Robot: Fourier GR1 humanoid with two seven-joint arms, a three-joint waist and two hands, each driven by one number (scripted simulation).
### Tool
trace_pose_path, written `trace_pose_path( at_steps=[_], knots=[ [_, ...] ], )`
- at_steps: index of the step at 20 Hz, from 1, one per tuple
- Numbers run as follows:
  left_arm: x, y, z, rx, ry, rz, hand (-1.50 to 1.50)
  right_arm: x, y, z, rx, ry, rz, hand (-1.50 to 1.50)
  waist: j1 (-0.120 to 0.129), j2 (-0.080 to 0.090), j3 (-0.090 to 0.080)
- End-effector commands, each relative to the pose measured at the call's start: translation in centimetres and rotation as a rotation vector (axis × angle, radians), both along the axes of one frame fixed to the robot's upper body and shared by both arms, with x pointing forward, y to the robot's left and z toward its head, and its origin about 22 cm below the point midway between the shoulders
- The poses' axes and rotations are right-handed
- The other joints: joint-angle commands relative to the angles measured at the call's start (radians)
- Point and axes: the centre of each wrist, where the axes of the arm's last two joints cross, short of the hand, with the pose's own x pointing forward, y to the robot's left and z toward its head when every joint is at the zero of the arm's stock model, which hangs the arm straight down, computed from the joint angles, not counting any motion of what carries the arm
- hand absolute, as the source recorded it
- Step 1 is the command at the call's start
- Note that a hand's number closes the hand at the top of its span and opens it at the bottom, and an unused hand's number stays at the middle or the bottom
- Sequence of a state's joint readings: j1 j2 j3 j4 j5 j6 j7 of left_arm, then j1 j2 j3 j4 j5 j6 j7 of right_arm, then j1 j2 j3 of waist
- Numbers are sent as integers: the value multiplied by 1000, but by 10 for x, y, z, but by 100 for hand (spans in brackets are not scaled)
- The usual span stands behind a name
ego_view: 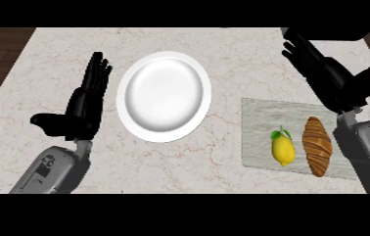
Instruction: Pick the croissant from the placemat and place it in the plate
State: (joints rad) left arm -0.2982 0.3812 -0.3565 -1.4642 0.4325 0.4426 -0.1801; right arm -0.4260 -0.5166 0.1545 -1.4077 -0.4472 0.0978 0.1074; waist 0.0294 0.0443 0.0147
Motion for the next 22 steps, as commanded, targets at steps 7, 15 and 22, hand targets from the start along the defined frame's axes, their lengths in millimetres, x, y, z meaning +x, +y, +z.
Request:
trace_pose_path(
  at_steps=[7, 15, 22],
  knots=[
    [3, 36, -11, 216, 138, 20, 0, 7, -34, 8, -518, -105, -284, -150, -10, -31, -58],
    [8, 39, -6, 260, 214, 25, 0, -65, 36, -130, -370, 1, -635, -150, -42, -47, -15],
    [6, 54, -22, 264, 227, 23, 0, -85, 16, -94, -612, -173, -750, -150, -49, -48, -17]
  ],
)
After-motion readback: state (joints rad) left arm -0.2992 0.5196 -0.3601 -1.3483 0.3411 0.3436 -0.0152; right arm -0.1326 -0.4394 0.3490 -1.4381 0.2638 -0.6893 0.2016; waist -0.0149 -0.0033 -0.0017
